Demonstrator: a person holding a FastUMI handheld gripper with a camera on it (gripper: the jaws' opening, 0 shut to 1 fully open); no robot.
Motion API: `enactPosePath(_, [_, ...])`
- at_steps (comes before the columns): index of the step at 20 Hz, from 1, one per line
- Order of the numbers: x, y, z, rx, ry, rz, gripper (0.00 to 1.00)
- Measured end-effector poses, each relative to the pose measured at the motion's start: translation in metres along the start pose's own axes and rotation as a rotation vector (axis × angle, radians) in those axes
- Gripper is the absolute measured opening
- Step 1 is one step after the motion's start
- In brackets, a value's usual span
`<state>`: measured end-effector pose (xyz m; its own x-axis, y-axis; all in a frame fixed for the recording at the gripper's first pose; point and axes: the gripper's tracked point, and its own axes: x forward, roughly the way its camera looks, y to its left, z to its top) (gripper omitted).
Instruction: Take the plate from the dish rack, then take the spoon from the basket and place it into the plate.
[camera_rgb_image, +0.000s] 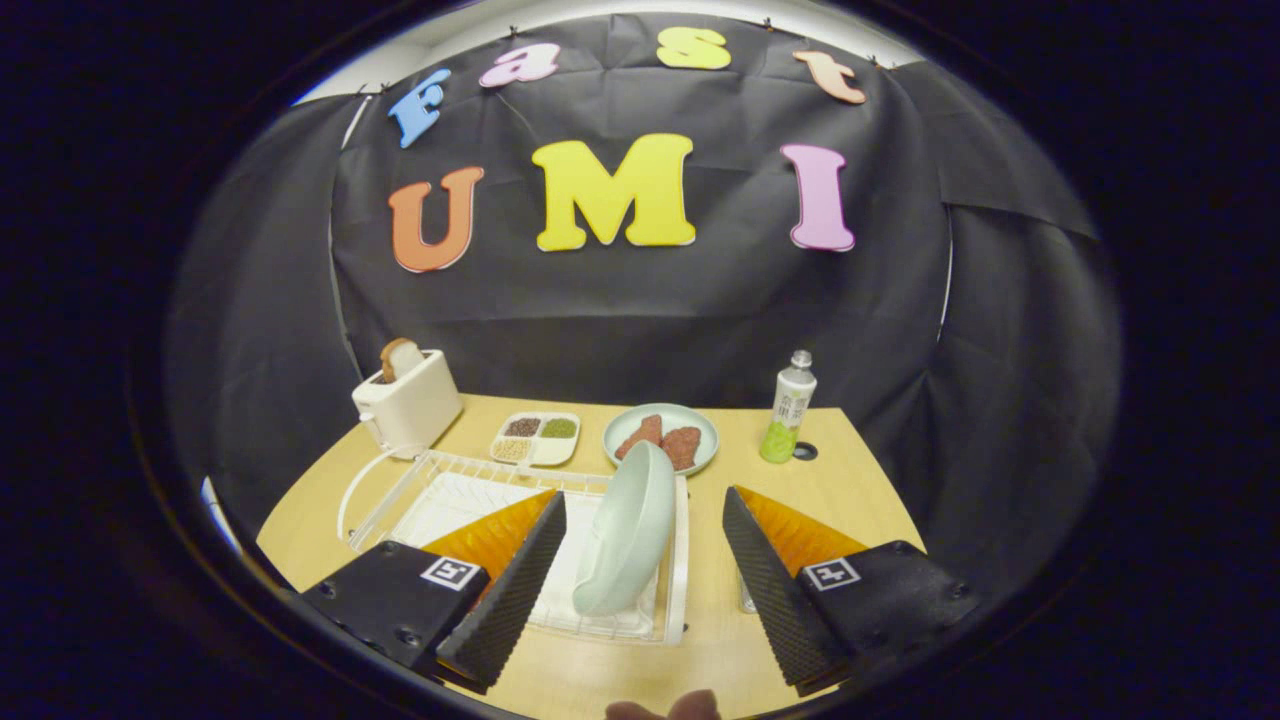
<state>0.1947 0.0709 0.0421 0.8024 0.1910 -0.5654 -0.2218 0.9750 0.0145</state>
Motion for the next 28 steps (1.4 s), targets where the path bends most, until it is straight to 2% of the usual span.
enactPosePath(4, [0.038, -0.007, -0.009, 0.045, 0.146, -0.015, 1.0])
enactPosePath(9, [0.08, 0.004, -0.016, 0.127, 0.288, 0.017, 1.0])
enactPosePath(11, [0.093, 0.004, -0.021, 0.151, 0.341, -0.006, 0.99])
enactPosePath(13, [0.096, 0.004, -0.026, 0.165, 0.376, -0.029, 0.91])
enactPosePath(15, [0.096, 0.009, -0.027, 0.184, 0.386, -0.031, 0.73])
enactPosePath(16, [0.094, 0.008, -0.027, 0.184, 0.386, -0.04, 0.58])
enactPosePath(18, [0.092, 0.007, -0.024, 0.191, 0.373, -0.075, 0.44])
enactPosePath(20, [0.09, 0.006, -0.024, 0.188, 0.378, -0.108, 0.37])
enactPosePath(25, [0.081, -0.004, -0.008, 0.163, 0.354, -0.215, 0.34])
enactPosePath(28, [0.077, -0.004, -0.007, 0.145, 0.363, -0.24, 0.32])
